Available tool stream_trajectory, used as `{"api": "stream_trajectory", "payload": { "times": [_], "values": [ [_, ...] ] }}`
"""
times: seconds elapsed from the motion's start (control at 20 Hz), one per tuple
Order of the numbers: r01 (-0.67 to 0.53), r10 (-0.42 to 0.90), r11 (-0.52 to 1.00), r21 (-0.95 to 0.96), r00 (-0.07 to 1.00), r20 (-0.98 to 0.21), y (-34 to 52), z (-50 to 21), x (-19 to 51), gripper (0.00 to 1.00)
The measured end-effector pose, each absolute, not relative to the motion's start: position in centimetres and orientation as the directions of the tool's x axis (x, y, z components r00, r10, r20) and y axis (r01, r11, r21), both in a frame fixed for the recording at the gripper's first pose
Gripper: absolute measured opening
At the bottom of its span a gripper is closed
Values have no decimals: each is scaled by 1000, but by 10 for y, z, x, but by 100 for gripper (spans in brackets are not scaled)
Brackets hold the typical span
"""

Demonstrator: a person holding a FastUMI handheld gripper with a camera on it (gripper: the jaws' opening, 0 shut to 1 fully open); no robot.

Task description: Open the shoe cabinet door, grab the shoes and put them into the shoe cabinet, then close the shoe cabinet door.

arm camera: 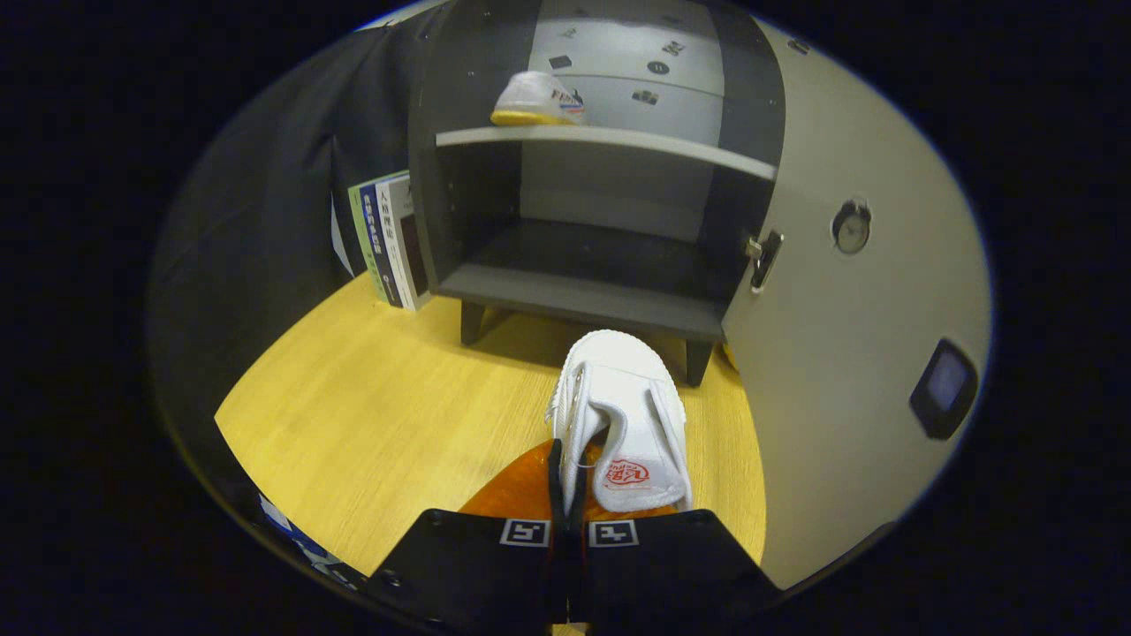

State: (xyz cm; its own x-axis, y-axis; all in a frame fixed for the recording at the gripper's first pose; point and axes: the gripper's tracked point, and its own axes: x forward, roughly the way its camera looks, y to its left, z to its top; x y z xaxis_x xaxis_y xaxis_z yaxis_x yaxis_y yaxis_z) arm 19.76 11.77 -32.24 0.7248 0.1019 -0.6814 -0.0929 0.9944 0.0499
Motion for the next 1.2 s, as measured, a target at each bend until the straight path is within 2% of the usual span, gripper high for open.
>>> {"api": "stream_trajectory", "payload": {
  "times": [0.35,0.55,1.0,1.2],
  "values": [
    [-86,76,996,4,851,-519,112,-194,233,2],
    [15,22,997,77,886,-463,94,-143,271,2],
    [126,-80,986,108,932,-353,41,-62,386,2],
    [137,-83,983,121,924,-372,32,-51,425,1]
  ]
}}
